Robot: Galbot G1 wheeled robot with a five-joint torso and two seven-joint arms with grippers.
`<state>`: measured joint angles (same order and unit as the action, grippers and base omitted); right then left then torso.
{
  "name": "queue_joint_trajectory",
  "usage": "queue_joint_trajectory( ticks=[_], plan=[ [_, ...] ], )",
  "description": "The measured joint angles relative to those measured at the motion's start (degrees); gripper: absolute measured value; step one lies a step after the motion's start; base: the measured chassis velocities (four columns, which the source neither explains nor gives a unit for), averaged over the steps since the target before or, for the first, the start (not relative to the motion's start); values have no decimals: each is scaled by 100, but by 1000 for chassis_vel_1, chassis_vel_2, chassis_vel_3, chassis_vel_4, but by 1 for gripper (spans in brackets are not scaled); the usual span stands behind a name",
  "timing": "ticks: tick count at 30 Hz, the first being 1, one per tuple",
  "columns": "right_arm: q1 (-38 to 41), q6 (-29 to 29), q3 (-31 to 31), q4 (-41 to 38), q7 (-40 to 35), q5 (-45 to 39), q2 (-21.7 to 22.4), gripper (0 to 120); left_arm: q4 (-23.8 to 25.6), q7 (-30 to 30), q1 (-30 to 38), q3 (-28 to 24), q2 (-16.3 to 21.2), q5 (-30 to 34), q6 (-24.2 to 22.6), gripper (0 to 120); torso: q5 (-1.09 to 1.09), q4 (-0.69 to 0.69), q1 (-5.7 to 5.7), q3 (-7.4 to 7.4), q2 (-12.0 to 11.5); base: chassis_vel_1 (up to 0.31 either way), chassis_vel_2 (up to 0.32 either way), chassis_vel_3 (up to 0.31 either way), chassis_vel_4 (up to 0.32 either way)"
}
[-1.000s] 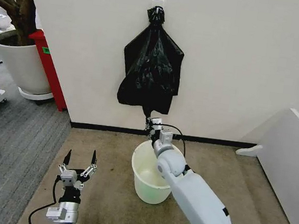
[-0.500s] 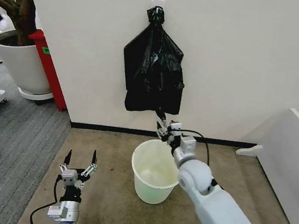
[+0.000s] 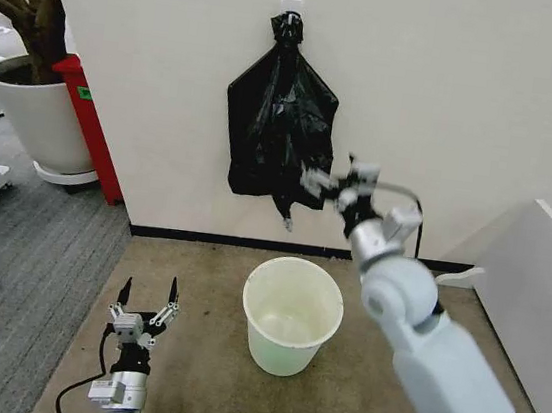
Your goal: Place the garbage bag over the trash bin.
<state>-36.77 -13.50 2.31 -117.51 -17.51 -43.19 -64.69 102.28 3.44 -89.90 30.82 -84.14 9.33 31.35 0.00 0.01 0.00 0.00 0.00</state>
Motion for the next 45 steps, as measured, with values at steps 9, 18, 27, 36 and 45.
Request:
queue_joint_trajectory(
  ticks=[9, 18, 27, 36, 45],
  plan=[
    [1396, 21, -1061, 1032, -505, -748, -656, 100, -45, 1, 3, 26, -50, -10, 12, 97, 0, 0, 0, 1, 0, 0, 0, 0, 0],
    [1803, -5, -1333, 1835, -651, -913, -1230, 100, -81, 3, 28, 28, -14, -4, 17, 97, -1, -1, 0, 1, 0, 0, 0, 0, 0],
    [2199, -31, -1440, 2831, -795, -907, -1841, 100, 33, 10, 87, -21, 2, 19, 15, 97, -2, 0, 0, 1, -1, 0, 0, 0, 0],
    [2152, -12, -1388, 3403, -716, -627, -1808, 100, 89, 15, 19, 14, 101, 55, 10, 97, 0, -2, 0, 0, -1, 0, 0, 0, 0],
    [2216, 27, -1314, 3834, -629, -480, -1664, 100, 151, 16, -25, -1, 107, 55, 6, 97, 1, -2, 0, 0, -1, 0, 0, 0, 0]
  ],
)
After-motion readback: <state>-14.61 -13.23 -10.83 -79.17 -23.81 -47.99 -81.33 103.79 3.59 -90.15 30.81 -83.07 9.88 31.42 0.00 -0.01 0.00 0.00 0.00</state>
